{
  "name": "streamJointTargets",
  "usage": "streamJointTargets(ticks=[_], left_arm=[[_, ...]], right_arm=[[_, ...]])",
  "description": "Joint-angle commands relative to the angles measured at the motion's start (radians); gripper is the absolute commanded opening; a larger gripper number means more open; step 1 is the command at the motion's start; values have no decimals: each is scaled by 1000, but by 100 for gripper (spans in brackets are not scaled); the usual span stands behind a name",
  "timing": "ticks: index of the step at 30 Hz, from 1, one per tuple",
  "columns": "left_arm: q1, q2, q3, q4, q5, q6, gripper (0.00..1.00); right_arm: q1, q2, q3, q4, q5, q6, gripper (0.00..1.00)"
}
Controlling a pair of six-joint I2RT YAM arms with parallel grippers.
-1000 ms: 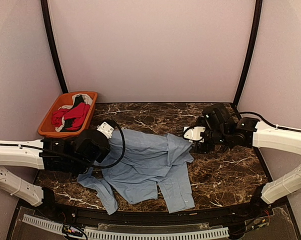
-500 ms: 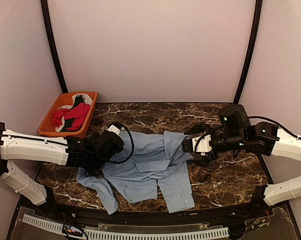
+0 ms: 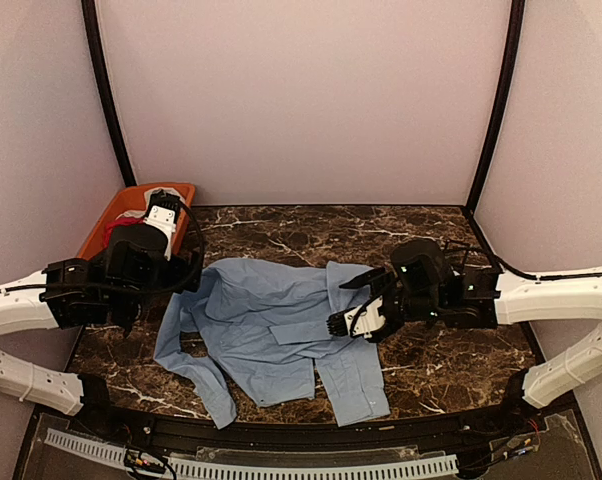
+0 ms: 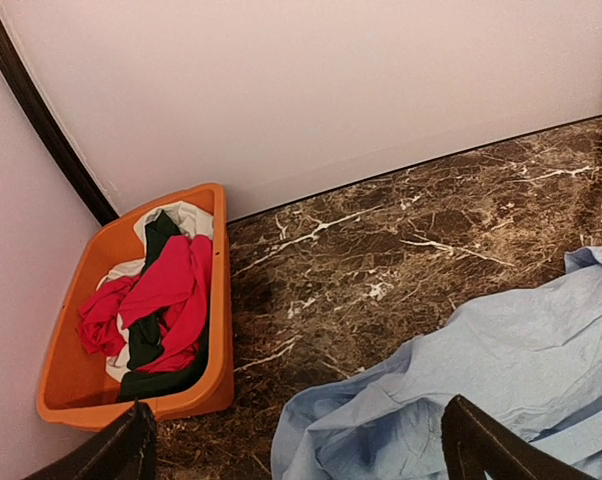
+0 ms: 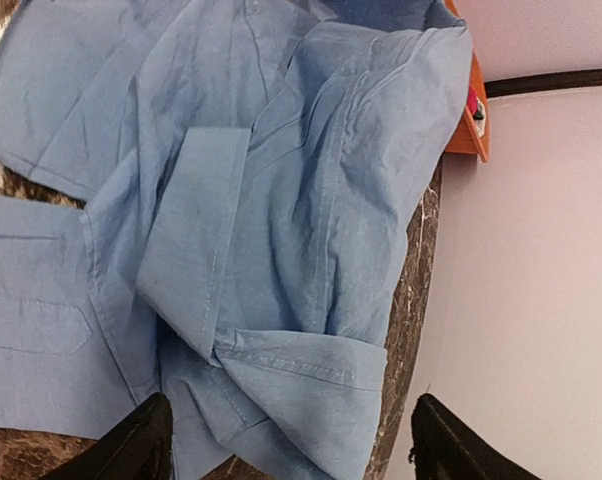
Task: Pin the brooch onto the clothing
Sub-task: Pick up the crumpled clothing from the center of the board.
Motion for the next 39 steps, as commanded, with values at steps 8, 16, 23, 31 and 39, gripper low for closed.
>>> streamJointTargets(ticks=[8, 16, 23, 31, 39], left_arm=[[0, 3, -29, -6, 203, -56, 99], [0, 32, -17, 34, 264, -41, 99], [-1, 19, -21, 34, 297, -47, 99], [0, 1, -43, 30, 308, -64, 99], [0, 8, -32, 29, 371, 6, 99]], right_arm=[[35, 96, -144, 250, 93, -184, 42], [37, 188, -109, 262, 43, -143, 47], [38, 282, -75, 335, 52, -157, 47], [35, 351, -60, 422, 57, -202, 40], [25, 285, 13, 352, -14, -105, 0]])
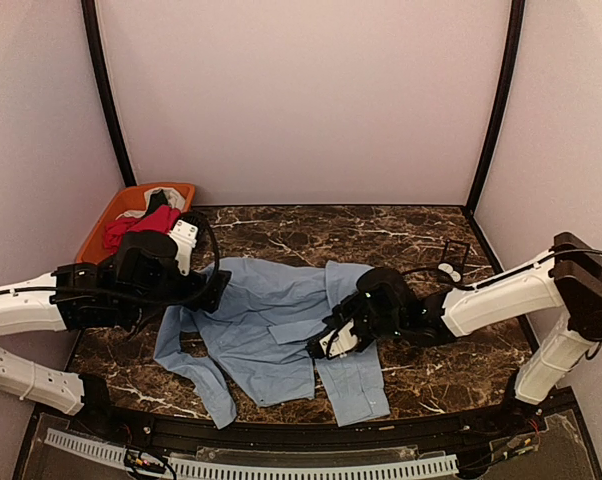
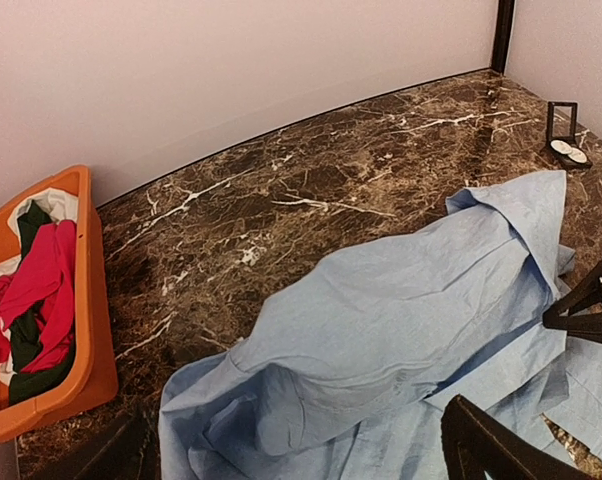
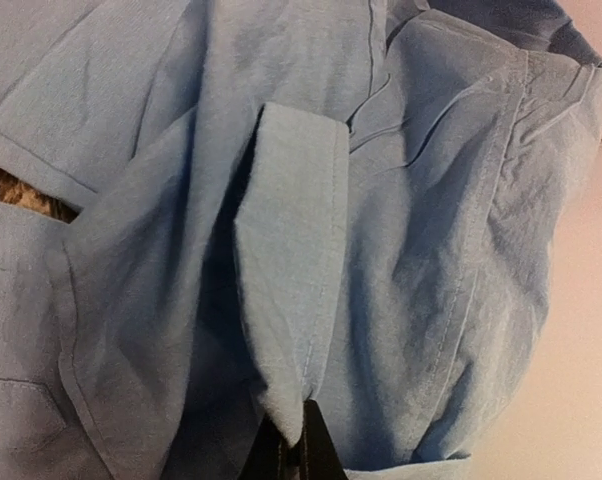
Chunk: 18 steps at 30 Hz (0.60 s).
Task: Pin the brooch onto the clothing
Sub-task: Pick up the crumpled clothing from the center of the board, then pass from the right arm to the left
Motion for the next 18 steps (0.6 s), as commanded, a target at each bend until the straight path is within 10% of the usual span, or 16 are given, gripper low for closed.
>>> streamJointTargets(ticks=[1, 10, 18], left_arm=[[0, -8, 7, -2, 60, 69, 99], [-38, 39, 65, 14, 278, 349, 99], [-105, 170, 99, 84, 136, 460, 99]], right_arm=[[-9, -103, 108, -63, -97, 132, 0], [-56, -220, 370, -186, -20, 470, 0], [-81, -354, 415, -183, -108, 612, 0]])
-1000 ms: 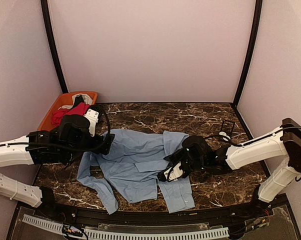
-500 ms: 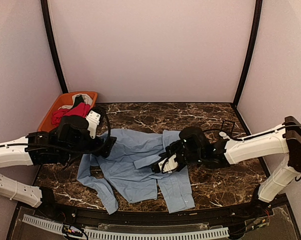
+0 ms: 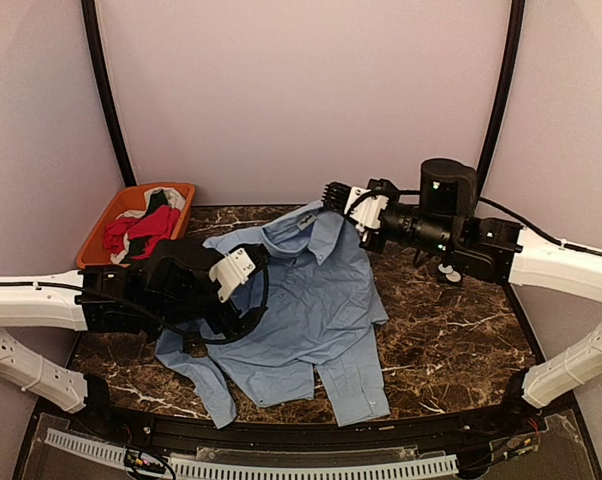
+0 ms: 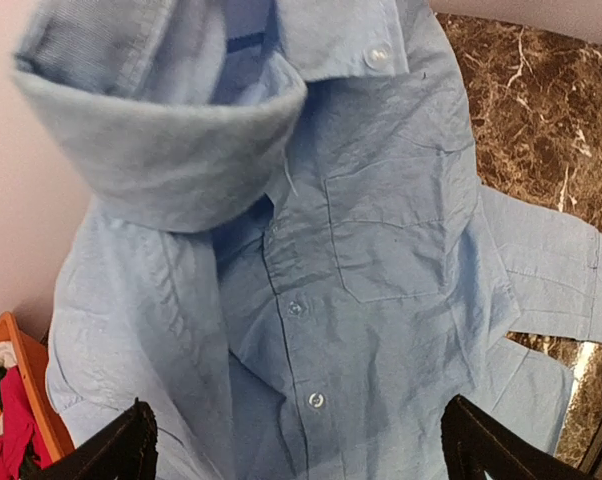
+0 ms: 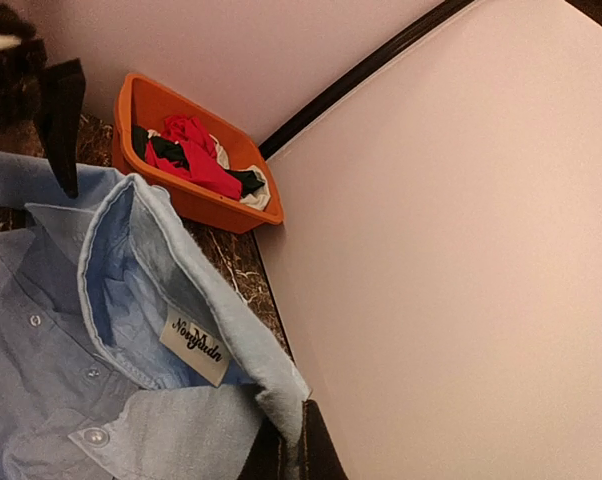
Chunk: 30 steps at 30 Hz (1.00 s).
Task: Pin the brooch onto the clothing
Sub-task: Pass from the right arm to the left
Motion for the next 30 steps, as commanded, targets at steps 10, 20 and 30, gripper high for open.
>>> streamJointTargets(ticks=[10, 20, 30], left_arm=[[-10, 0, -35, 227, -344, 187, 99], [16, 88, -37, 314, -242, 201, 96], [38, 62, -30, 355, -600, 208, 1]], right_arm=[[-9, -149, 10, -10, -82, 82, 0], [-8, -166, 17, -16, -140, 117, 0], [56, -207, -71, -151, -286, 2, 0]])
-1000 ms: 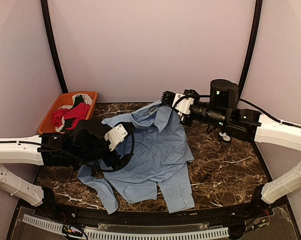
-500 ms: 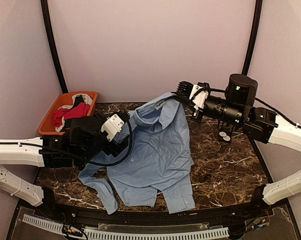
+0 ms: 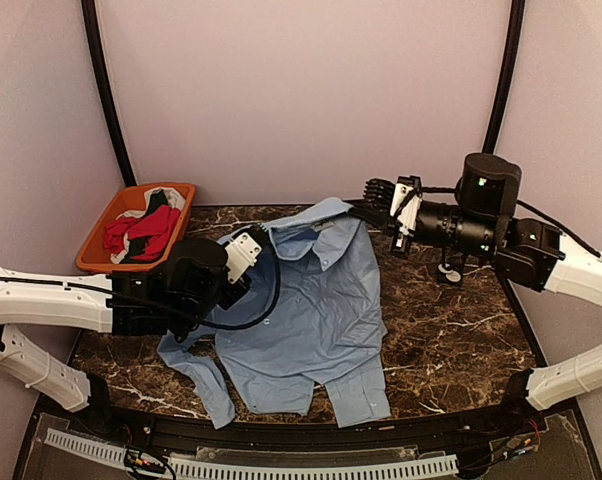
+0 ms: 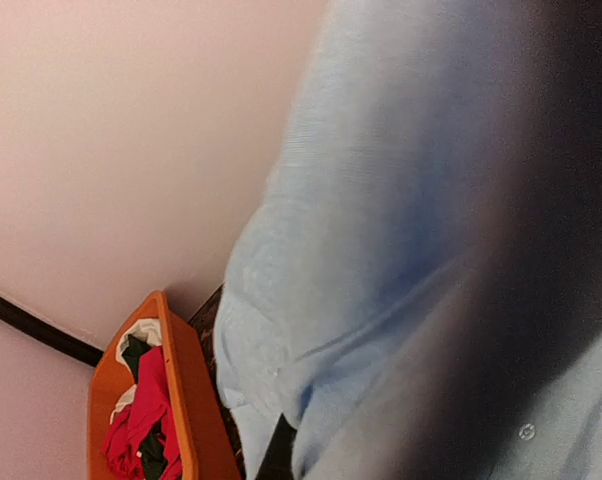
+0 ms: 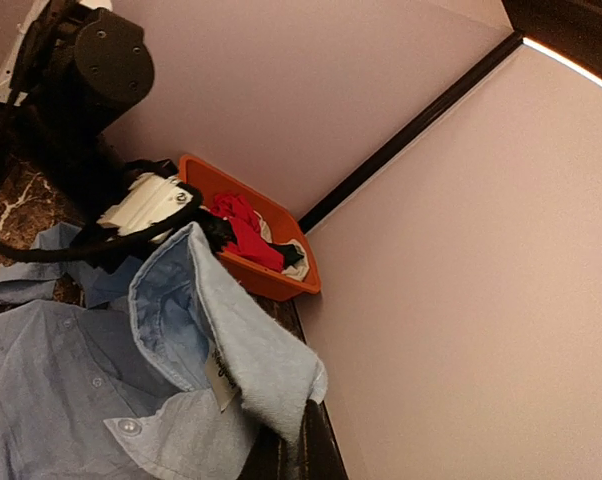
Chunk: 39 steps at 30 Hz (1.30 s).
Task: Pin the brooch onto the clothing
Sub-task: Pass from the right arm to the left, then pick up the crumpled clothing from the center of the board.
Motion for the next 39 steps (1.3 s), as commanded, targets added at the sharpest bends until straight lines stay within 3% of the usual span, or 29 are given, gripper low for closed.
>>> streamJointTargets(ticks=[1, 3, 6, 8, 15, 22, 26, 39], left_arm=[[15, -101, -7, 65, -215, 9, 1], [15, -182, -51, 48, -166, -5, 1], [10, -315, -113, -5, -65, -89, 1], [-12, -364, -128, -58, -87, -117, 1], [-113, -426, -104, -172, -170, -49, 1], [-119, -422, -105, -134, -166, -20, 1], [-119, -414, -106, -131, -151, -24, 1], [-123, -428, -93, -166, -109, -90, 1]], right_arm=[[74, -21, -76, -72, -108, -83, 0], [110, -2, -107, -99, -129, -77, 6], [145, 37, -118, -132, -213, -39, 43], [157, 58, -108, -163, -252, -16, 57], [142, 41, -132, -104, -156, 5, 76], [142, 181, -88, -150, -175, 30, 70], [174, 258, -92, -87, -216, 6, 68], [169, 614, 205, -222, -282, -92, 64]])
